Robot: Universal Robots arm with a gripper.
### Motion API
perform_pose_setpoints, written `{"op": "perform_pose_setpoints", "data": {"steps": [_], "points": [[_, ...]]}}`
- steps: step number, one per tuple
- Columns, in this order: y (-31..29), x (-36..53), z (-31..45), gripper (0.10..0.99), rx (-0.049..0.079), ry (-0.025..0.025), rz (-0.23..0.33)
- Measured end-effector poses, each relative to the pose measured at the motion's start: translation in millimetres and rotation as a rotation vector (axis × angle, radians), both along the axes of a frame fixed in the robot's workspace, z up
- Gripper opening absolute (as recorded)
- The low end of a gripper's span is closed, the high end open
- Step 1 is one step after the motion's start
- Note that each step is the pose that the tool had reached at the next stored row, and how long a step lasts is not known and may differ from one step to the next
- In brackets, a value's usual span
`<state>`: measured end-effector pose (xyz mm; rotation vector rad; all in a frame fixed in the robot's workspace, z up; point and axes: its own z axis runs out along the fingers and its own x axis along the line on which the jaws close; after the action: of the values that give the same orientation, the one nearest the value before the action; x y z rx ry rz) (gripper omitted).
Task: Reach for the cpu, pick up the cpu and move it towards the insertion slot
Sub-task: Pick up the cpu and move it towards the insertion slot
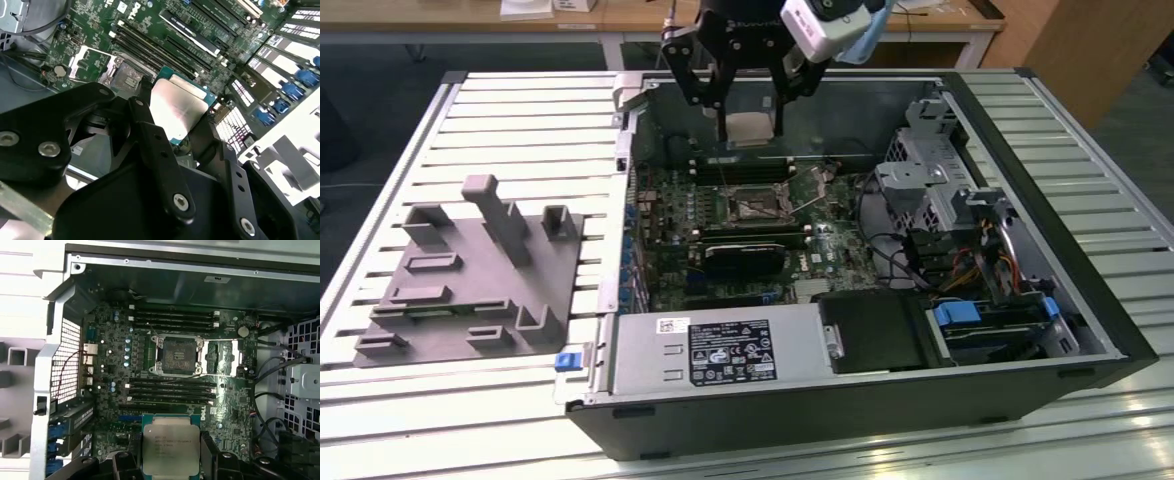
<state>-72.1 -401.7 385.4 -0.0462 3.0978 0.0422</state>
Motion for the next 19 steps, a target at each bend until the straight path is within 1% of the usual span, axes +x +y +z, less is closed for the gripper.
{"op": "perform_pose_setpoints", "data": {"steps": [4, 5, 8, 12, 16, 19], "points": [[3.4, 5.8, -4.0, 0.545, -0.001, 0.0039, 0.000], [9.2, 10.7, -8.2, 0.545, -0.002, 0.0082, 0.000], [13.3, 13.7, -11.0, 0.545, -0.003, 0.0114, 0.000], [19.5, 16.8, -14.8, 0.545, -0.006, 0.0171, 0.000], [26.7, 19.8, -18.6, 0.545, -0.009, 0.0246, 0.000], [32.5, 21.6, -21.0, 0.545, -0.010, 0.0291, 0.000]]}}
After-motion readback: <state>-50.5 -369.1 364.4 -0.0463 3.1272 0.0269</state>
